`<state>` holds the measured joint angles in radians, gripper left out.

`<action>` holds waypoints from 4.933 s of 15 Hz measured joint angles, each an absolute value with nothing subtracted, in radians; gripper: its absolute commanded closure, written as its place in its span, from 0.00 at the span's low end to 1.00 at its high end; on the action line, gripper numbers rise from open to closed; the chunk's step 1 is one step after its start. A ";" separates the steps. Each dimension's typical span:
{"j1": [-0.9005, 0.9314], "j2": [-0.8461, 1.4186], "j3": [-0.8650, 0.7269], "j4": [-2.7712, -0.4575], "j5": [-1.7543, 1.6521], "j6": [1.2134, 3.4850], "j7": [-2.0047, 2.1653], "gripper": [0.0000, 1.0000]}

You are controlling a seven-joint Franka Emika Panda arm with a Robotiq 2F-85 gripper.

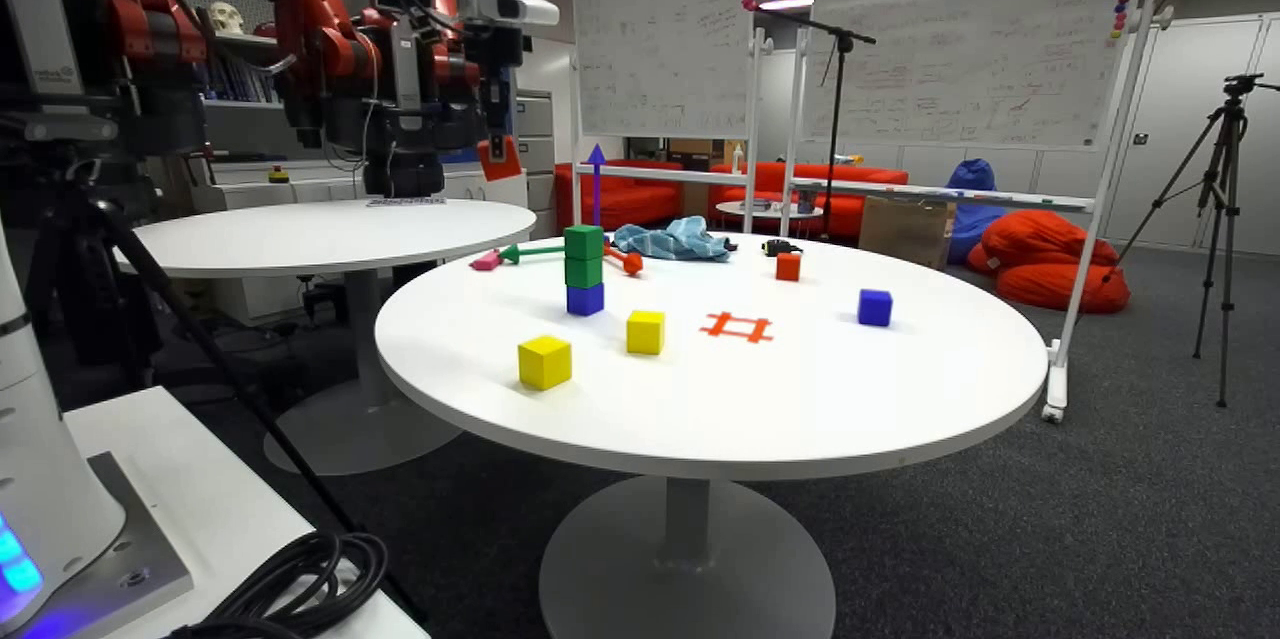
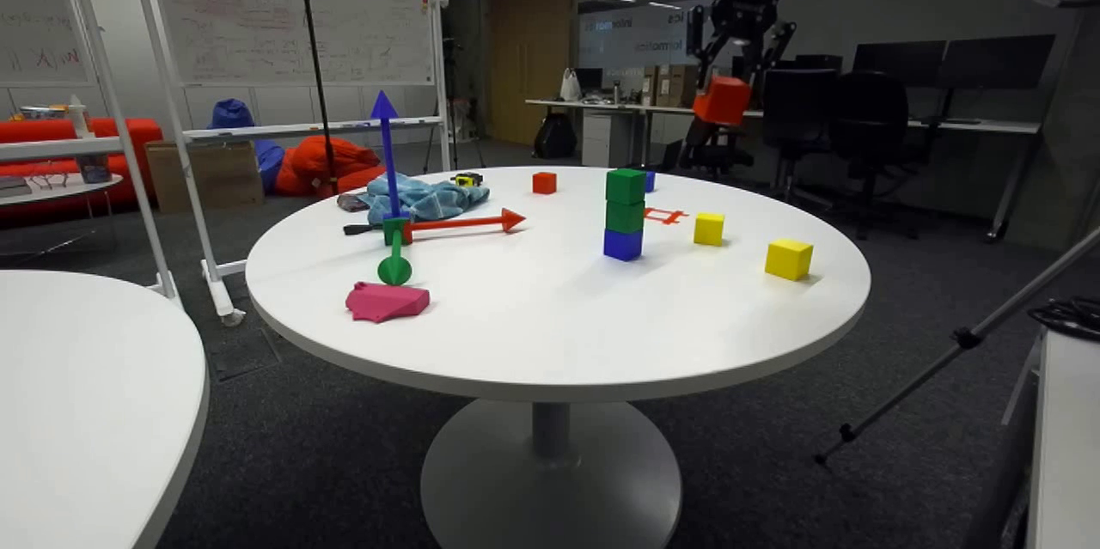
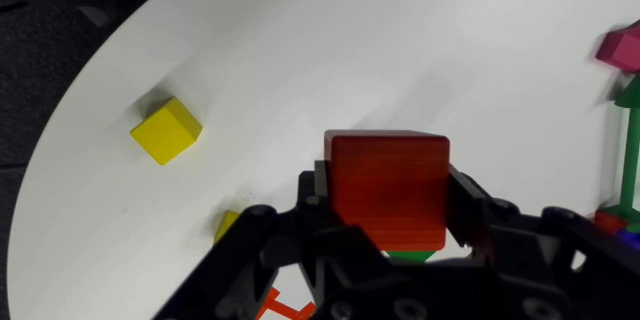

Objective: Put one orange block on top of the stacked blocks.

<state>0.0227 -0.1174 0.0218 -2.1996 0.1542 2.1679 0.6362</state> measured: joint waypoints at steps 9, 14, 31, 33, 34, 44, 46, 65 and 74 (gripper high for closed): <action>0.024 0.166 0.008 -1.837 0.151 1.971 0.644 0.71; 0.026 0.285 -0.005 -1.694 0.142 1.922 0.645 0.71; 0.033 0.426 -0.017 -1.519 0.134 1.890 0.645 0.46; 0.033 0.426 -0.018 -1.519 0.134 1.890 0.645 0.46; 0.033 0.426 -0.018 -1.519 0.134 1.890 0.645 0.46; 0.038 0.432 -0.024 -1.519 0.122 1.890 0.642 0.71; 0.039 0.432 -0.026 -1.519 0.091 1.890 0.635 0.71; 0.078 0.437 -0.031 -1.458 -0.157 1.891 0.402 0.71; 0.077 0.507 -0.029 -1.377 -0.158 1.885 0.193 0.71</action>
